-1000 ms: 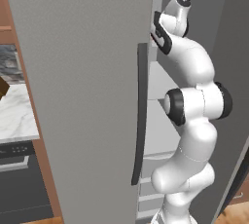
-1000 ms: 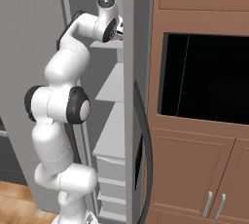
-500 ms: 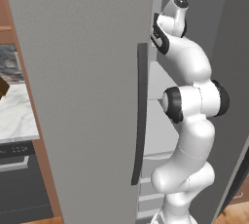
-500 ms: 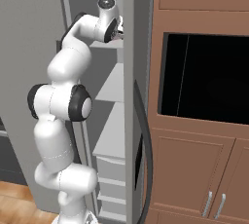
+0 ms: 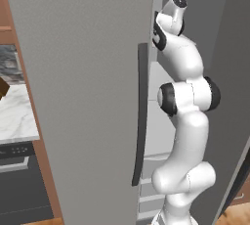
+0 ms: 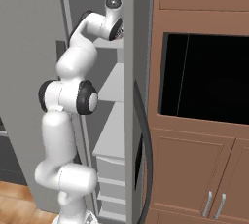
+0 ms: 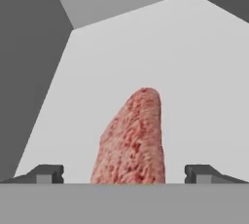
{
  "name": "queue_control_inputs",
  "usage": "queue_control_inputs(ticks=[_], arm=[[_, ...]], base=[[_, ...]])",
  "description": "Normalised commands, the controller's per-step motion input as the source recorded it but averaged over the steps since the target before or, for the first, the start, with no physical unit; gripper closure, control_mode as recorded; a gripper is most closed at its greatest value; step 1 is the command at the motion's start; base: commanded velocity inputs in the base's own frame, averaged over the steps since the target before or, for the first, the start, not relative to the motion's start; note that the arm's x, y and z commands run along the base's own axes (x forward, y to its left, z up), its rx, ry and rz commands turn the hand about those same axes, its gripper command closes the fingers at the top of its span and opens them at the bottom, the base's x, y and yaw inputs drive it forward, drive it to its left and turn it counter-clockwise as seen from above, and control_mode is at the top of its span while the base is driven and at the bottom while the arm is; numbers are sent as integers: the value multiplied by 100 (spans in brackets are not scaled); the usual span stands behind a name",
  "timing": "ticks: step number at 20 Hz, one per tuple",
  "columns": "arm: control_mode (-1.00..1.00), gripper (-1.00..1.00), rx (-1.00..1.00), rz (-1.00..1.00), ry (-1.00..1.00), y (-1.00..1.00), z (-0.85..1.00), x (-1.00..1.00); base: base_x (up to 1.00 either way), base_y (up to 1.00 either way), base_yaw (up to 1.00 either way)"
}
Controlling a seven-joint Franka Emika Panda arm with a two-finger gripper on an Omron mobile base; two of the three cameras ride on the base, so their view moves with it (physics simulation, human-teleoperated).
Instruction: Take the garlic, chicken drumstick, and steak from the freezer and place them in the bowl on the counter.
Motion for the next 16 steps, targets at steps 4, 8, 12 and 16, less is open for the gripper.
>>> queue_control_inputs(ticks=[4,8,12,16], arm=[[-100,-100,0,0,7,0,-21,19],[-100,100,-14,0,16,3,-66,0],[-100,100,-14,0,2,3,-31,9],[-100,100,-1,0,-4,-4,-14,-21]], base=[[0,0,0],[0,0,0],[0,0,0],[0,0,0]])
